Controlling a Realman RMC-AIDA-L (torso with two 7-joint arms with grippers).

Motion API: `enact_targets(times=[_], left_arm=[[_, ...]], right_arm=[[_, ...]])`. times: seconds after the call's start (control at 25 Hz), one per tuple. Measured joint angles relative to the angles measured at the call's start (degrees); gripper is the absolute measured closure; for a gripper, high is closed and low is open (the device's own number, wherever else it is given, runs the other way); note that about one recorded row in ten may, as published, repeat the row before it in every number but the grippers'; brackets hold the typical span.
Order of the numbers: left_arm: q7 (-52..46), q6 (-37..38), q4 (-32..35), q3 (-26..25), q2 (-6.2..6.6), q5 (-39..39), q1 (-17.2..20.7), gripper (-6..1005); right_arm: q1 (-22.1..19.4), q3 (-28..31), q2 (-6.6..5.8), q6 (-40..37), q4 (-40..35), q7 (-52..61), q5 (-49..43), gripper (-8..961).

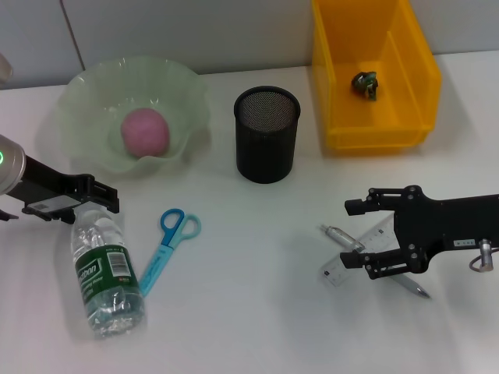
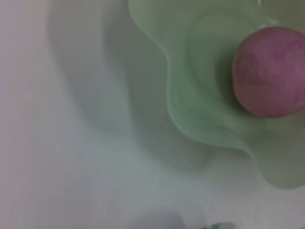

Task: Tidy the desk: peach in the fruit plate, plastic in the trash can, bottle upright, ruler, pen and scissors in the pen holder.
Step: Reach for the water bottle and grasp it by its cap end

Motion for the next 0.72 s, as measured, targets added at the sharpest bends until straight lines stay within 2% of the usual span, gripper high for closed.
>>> enact_targets(times=[0.2,0.44,0.72], left_arm=[[0.01,-0.18,-0.92,0.03,0.28,0.00,-0.04,201],[0.07,-0.22,-0.98,0.36,0.37,0.00,-0.36,275],[0.55,-0.10,-0.98,0.51,0.37,0.00,-0.38,505]], right_arm=[[0.12,0.00,0.00,-0.03,0.00,0.00,0.00,125],[0.37,0.00,0.02,-0.05,0.00,0.00,0.00,125],[0.59,0.00,0.27,-0.05,-0.01,0.01,0.00,125]])
